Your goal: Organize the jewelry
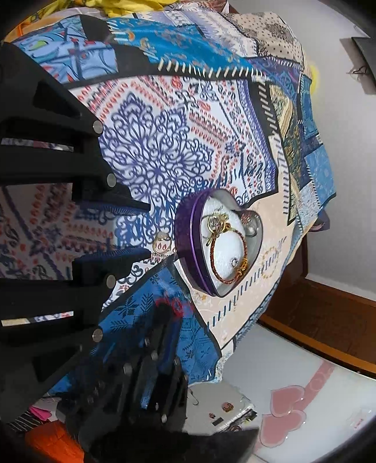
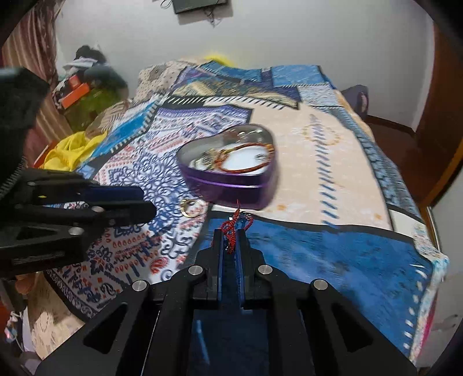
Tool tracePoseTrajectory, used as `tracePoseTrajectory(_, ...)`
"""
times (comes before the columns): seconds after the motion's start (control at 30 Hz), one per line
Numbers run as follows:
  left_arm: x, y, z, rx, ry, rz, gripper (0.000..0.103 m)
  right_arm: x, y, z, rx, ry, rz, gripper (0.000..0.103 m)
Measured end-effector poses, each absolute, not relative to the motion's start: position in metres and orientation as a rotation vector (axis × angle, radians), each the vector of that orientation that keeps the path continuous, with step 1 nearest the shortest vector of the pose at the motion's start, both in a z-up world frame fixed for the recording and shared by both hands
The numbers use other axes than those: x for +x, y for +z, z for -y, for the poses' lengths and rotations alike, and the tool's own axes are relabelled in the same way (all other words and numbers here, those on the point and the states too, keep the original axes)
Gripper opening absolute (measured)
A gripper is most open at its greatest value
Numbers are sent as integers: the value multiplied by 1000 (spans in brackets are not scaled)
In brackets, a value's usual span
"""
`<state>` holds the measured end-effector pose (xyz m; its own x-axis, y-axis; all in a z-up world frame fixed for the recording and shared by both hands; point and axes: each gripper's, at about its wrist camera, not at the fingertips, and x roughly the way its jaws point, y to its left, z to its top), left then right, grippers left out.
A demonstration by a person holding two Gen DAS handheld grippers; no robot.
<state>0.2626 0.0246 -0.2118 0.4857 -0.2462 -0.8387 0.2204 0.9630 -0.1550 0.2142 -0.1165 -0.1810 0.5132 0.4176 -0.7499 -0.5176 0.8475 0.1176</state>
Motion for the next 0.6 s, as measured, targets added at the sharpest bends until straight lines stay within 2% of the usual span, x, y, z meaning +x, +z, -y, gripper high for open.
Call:
tracePoseTrajectory(0.27, 280, -228, -5, 30, -289, -1077, 23, 217, -173, 140, -76, 539, -835, 7)
tracePoseTrajectory(0.4, 285, -230, -1, 52, -283, -1069, 27, 218, -172, 143, -60, 544, -828, 7)
tracePoseTrajectory(0.6, 289, -231, 2, 64, -286, -1053, 28, 218, -172, 142, -50, 553, -821, 7)
